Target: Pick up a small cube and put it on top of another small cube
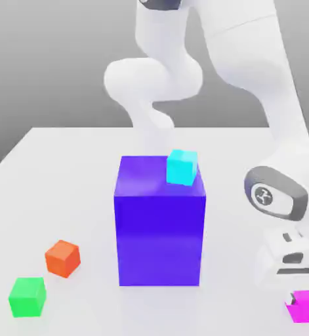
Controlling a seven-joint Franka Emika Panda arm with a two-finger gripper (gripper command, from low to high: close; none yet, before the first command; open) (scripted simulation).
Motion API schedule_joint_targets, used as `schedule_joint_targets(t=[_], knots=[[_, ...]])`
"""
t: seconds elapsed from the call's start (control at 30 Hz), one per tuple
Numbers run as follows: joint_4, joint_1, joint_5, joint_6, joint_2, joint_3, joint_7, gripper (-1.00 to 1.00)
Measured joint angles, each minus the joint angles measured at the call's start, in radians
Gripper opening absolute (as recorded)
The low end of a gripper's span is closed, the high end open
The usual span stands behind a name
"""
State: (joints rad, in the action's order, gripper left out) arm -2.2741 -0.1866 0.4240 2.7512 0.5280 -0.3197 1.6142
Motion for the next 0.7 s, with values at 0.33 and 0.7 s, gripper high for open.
schedule_joint_targets(t=[0.33, 0.7], knots=[[-0.074, 0.231, -0.204, -0.124, -0.21, 0.024, -0.051, -1.0], [-0.149, 0.529, -0.378, -0.149, -0.338, 0.265, 0.012, -1.0]])
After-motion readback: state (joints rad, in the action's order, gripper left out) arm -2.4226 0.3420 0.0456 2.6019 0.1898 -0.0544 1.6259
